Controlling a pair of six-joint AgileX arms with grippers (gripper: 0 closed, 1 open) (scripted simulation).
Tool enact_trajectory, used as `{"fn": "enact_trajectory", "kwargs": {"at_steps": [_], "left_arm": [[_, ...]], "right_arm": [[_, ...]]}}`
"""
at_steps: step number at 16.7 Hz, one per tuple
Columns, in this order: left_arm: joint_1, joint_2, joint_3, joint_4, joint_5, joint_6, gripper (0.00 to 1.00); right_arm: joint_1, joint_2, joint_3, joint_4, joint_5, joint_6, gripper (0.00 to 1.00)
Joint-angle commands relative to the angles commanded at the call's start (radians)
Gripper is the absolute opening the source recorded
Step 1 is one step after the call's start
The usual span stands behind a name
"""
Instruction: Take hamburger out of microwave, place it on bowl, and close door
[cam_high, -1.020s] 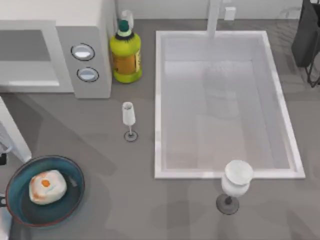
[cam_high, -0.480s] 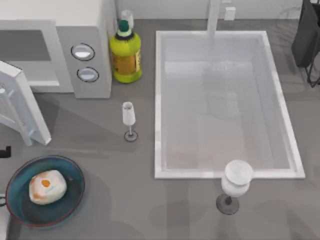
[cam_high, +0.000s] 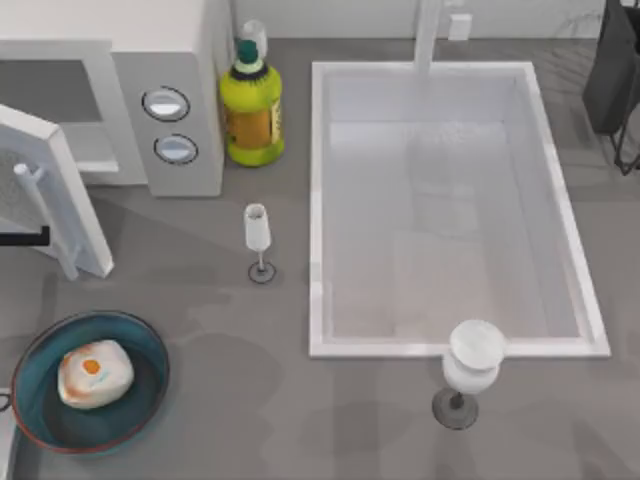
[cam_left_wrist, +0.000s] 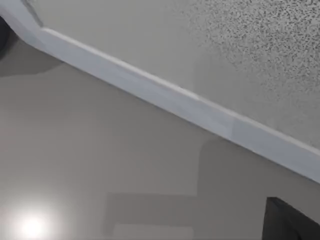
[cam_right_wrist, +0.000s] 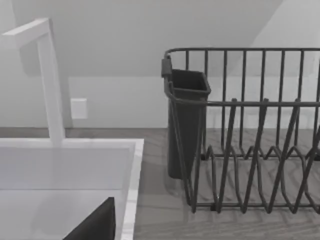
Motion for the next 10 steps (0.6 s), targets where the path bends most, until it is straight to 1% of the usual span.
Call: {"fn": "enact_trajectory", "kwargs": {"at_steps": [7,10], "left_arm": [[-0.001,0.027,0.02,0.014,-0.003,-0.004,0.0],[-0.009,0.099,0.091,0.01,-0.008,-0.008,0.0]], "right_arm": [[0.0,0.0,0.0,0.0,0.0,0.0,1.0],[0.0,0.0,0.0,0.0,0.0,0.0,1.0]]}}
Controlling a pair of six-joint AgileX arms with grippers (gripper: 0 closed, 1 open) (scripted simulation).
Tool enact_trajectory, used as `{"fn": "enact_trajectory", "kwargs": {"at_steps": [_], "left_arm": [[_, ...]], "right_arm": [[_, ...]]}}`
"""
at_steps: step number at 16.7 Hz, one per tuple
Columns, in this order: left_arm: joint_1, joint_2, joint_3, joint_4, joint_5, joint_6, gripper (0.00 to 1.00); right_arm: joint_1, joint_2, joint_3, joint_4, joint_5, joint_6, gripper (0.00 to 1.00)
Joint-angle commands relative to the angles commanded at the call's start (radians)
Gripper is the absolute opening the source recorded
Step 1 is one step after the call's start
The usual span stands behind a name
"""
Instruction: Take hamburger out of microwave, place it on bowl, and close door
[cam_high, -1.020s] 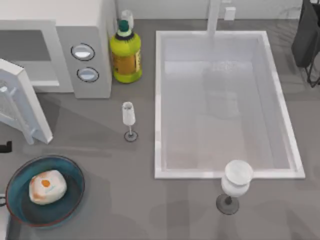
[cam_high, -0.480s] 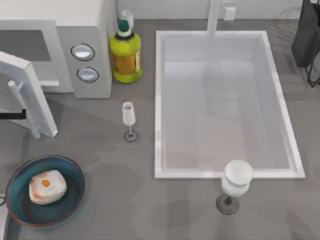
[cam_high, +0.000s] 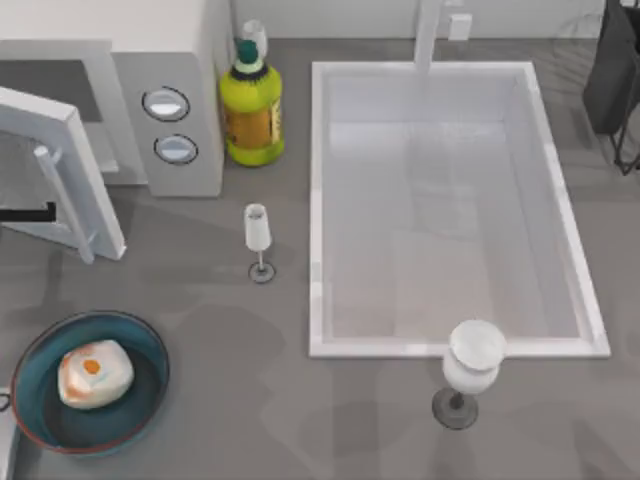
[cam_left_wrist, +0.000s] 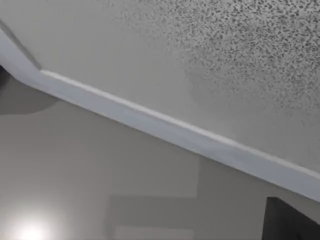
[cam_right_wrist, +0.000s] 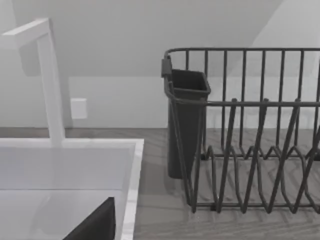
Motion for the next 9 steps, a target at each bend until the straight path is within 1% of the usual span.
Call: {"fn": "enact_trajectory", "kwargs": {"at_steps": [5,7,9], "left_arm": [[-0.022,0.235,0.254,-0.013,-0.013,-0.013,0.0],[-0.028,0.286,0.306,-0.017,-0.016,-0.018,0.0],[-0.03,0.297,0.318,-0.018,-0.017,-0.019,0.0]], "right_arm": [[0.0,0.0,0.0,0.0,0.0,0.0,1.0],[0.0,0.0,0.0,0.0,0.0,0.0,1.0],[0.0,0.0,0.0,0.0,0.0,0.0,1.0]]}}
